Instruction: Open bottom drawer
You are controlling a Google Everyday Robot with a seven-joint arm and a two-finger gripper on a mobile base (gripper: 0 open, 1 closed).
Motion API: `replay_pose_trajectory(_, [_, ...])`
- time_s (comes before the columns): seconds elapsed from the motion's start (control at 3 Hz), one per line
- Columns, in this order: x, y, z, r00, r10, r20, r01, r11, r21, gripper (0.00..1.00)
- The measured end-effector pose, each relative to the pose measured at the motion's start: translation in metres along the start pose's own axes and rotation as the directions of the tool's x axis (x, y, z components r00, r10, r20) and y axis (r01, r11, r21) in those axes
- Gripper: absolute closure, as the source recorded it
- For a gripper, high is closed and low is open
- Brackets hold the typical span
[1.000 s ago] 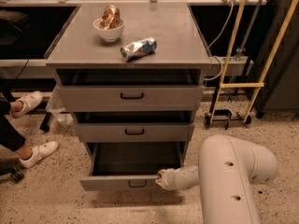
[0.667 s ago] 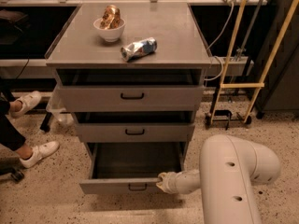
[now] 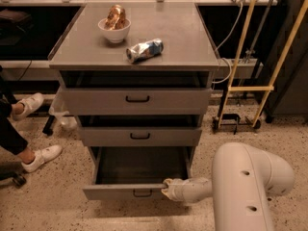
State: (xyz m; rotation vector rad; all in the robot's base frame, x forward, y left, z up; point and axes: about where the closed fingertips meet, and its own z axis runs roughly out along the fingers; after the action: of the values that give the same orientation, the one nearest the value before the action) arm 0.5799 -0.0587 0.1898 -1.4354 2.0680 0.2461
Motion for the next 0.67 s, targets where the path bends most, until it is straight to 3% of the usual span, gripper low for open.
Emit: replay_pose_trajectory(0.67, [0.003, 0.011, -0.005, 1.0, -0.008, 0.007, 0.008, 0.9999, -0.01, 1.0])
